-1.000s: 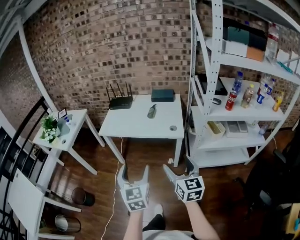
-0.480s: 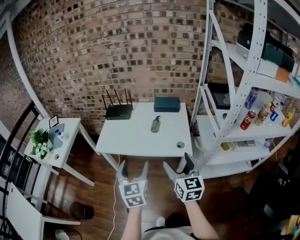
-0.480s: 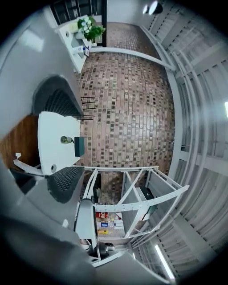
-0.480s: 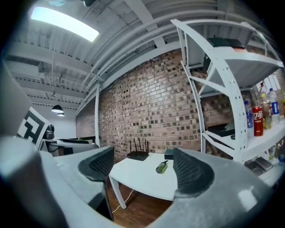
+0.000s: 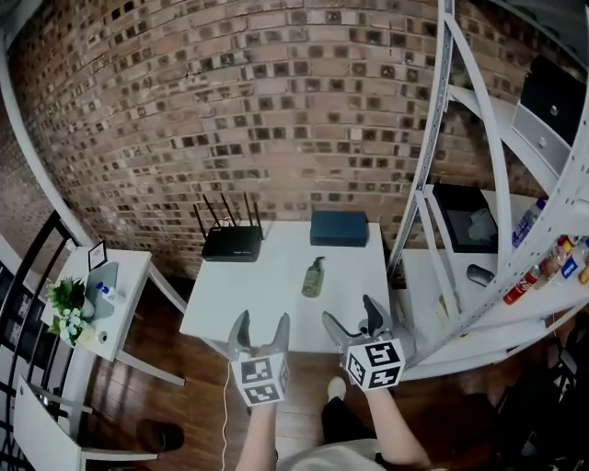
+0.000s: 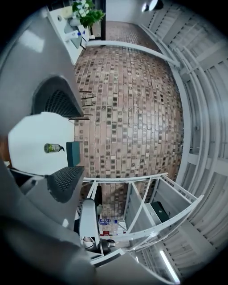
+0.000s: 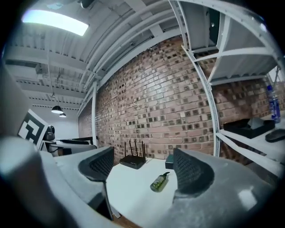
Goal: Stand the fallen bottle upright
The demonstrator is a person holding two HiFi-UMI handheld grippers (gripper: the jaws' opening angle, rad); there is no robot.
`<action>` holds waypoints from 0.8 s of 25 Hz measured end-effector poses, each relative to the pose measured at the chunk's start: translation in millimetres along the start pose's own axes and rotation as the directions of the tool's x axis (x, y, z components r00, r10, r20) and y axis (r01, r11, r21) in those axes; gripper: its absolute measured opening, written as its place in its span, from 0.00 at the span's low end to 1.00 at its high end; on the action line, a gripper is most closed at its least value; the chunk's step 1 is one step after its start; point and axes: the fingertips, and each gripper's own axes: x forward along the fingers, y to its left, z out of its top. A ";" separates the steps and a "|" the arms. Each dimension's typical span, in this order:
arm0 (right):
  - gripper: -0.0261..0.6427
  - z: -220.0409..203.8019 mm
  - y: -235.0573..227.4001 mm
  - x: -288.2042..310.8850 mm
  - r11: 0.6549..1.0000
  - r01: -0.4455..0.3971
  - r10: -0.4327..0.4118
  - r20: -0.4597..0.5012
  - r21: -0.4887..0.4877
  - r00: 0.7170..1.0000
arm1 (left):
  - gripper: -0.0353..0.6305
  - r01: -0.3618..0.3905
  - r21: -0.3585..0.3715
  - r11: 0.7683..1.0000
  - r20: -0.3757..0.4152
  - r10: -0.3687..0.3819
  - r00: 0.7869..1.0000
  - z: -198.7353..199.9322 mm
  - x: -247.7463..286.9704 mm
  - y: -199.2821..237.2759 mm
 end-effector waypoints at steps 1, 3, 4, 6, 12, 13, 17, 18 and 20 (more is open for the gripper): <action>0.64 4.2 -9.3 20.4 1.000 -0.012 0.012 -0.003 0.003 1.000 | 0.61 -0.001 0.005 1.000 -0.009 0.001 1.000 2.1 21.0 2.2; 0.64 17.3 -29.9 59.8 0.999 -0.032 0.032 -0.001 0.009 0.999 | 0.61 0.006 0.027 1.000 -0.024 -0.005 1.000 11.7 63.3 3.8; 0.64 25.1 -40.7 78.0 0.999 -0.040 0.040 0.005 0.009 0.999 | 0.61 0.014 0.040 0.999 -0.028 -0.013 1.000 18.2 83.6 2.4; 0.64 36.3 -61.4 111.3 0.999 -0.053 0.053 0.012 0.009 0.999 | 0.61 0.029 0.051 0.998 -0.032 -0.027 0.999 28.2 119.8 -0.8; 0.64 16.1 -103.5 187.9 0.992 -0.111 0.114 -0.054 0.056 0.992 | 0.61 0.066 0.026 0.997 -0.120 -0.063 0.991 15.4 201.8 3.6; 0.64 8.4 -107.5 196.8 0.990 -0.120 0.125 -0.070 0.069 0.990 | 0.61 0.069 0.027 0.997 -0.143 -0.064 0.988 7.6 213.8 6.7; 0.64 -10.7 -123.4 216.0 0.988 -0.132 0.139 -0.099 0.074 0.985 | 0.61 0.135 -0.040 0.990 -0.250 -0.141 0.958 -36.6 262.7 6.7; 0.64 -13.9 -129.1 220.9 0.990 -0.118 0.125 -0.103 0.073 0.987 | 0.62 0.159 -0.053 0.986 -0.287 -0.168 0.943 -48.8 274.8 6.1; 0.64 -25.0 -141.2 228.9 0.993 -0.081 0.093 -0.129 0.090 0.987 | 0.62 0.208 -0.072 0.976 -0.366 -0.219 0.905 -74.8 294.2 3.1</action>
